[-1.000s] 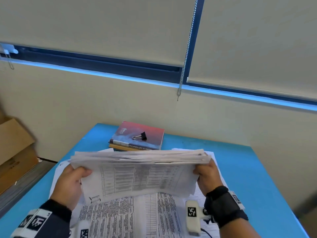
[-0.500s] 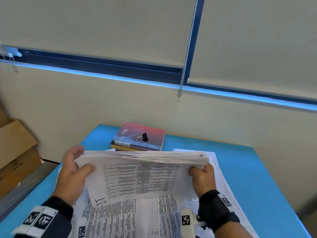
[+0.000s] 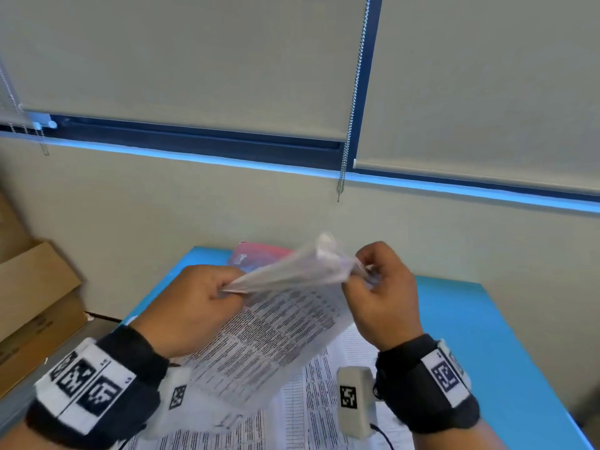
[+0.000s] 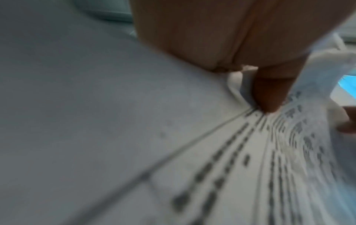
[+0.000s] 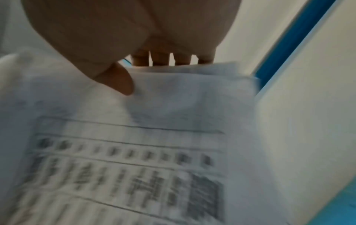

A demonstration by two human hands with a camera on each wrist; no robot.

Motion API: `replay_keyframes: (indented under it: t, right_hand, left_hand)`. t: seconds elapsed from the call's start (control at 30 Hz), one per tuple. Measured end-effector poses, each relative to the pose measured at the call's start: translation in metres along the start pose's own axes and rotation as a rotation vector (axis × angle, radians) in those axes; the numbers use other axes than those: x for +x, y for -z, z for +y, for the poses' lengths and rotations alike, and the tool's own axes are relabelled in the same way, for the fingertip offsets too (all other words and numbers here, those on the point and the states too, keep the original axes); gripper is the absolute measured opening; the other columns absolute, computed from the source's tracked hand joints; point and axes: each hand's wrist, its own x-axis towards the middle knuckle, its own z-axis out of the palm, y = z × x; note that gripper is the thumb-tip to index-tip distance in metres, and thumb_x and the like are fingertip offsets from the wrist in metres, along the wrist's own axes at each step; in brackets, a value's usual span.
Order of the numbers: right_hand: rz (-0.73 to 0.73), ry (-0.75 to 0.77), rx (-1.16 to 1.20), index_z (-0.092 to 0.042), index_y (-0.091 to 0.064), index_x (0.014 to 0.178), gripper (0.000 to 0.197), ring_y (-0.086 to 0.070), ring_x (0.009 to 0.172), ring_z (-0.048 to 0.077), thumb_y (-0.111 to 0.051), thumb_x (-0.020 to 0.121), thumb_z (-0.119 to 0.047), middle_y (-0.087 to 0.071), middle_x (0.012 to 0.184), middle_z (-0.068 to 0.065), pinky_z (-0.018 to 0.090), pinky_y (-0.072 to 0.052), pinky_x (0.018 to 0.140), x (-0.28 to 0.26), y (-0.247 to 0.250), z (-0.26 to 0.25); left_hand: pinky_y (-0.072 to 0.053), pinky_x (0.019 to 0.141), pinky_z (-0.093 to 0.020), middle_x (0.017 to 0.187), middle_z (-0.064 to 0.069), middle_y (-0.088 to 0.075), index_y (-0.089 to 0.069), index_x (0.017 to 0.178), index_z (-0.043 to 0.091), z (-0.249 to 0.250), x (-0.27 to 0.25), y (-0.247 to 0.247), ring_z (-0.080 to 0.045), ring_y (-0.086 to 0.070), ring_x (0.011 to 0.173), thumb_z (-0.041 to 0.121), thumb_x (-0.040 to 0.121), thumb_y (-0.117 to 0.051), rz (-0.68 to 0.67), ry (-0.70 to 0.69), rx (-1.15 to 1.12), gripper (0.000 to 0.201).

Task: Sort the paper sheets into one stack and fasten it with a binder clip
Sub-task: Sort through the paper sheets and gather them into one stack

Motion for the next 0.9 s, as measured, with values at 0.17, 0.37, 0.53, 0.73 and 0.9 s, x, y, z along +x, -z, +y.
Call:
replay_keyframes:
  t: [0.17, 0.37, 0.53, 0.73, 0.9]
  right_hand:
    - [0.209, -0.331, 0.569, -0.025, -0.053, 0.103, 0.043, -0.055, 0.083, 0.014, -0.063, 0.064, -0.009, -0.055, 0.094, -0.002, 0.029, -0.047, 0.076, -0.003, 0.002, 0.029]
    - [-0.053, -0.449, 0.709, -0.014, -0.076, 0.082, 0.023, -0.068, 0.083, 0.033, -0.063, 0.065, -0.005, -0.073, 0.084, 0.012, 0.046, -0.055, 0.079, -0.020, -0.024, 0.022]
    - [-0.109, -0.357, 0.610, -0.006, -0.069, 0.088, 0.030, -0.065, 0.079, 0.029, -0.067, 0.063, -0.022, -0.068, 0.082, 0.022, 0.043, -0.055, 0.072, -0.032, -0.031, 0.018]
    - [-0.278, -0.540, 0.353, -0.008, -0.065, 0.081, 0.021, -0.065, 0.081, 0.044, -0.051, 0.065, -0.008, -0.066, 0.085, 0.027, 0.059, -0.056, 0.073, -0.074, -0.049, 0.044]
    - [-0.253, -0.528, 0.407, -0.007, -0.068, 0.081, 0.026, -0.066, 0.081, 0.036, -0.050, 0.063, -0.007, -0.068, 0.084, 0.021, 0.048, -0.058, 0.068, -0.067, -0.050, 0.042]
  left_hand:
    - [-0.041, 0.068, -0.033, 0.070, -0.009, -0.059, -0.061, 0.073, -0.012, -0.018, -0.009, -0.007, -0.021, -0.054, 0.067, 0.043, 0.056, -0.071, 0.255, 0.137, -0.456, 0.058]
    - [-0.055, 0.076, -0.033, 0.087, -0.003, -0.078, -0.080, 0.078, 0.022, -0.011, -0.015, -0.031, -0.019, -0.072, 0.087, 0.016, 0.073, -0.075, 0.357, 0.246, -0.745, 0.009]
    - [-0.048, 0.079, -0.031, 0.089, -0.001, -0.076, -0.076, 0.081, 0.023, -0.016, -0.023, -0.053, -0.018, -0.069, 0.089, 0.004, 0.088, -0.064, 0.450, 0.334, -0.791, 0.024]
    - [-0.046, 0.084, -0.035, 0.097, -0.006, -0.072, -0.065, 0.095, 0.021, -0.051, -0.044, -0.089, -0.026, -0.064, 0.099, 0.011, 0.087, -0.070, 0.327, 0.497, -0.713, 0.014]
    - [-0.046, 0.098, -0.047, 0.100, -0.010, -0.072, -0.067, 0.108, 0.013, -0.062, -0.047, -0.087, -0.030, -0.063, 0.103, 0.014, 0.077, -0.078, 0.347, 0.459, -0.715, 0.033]
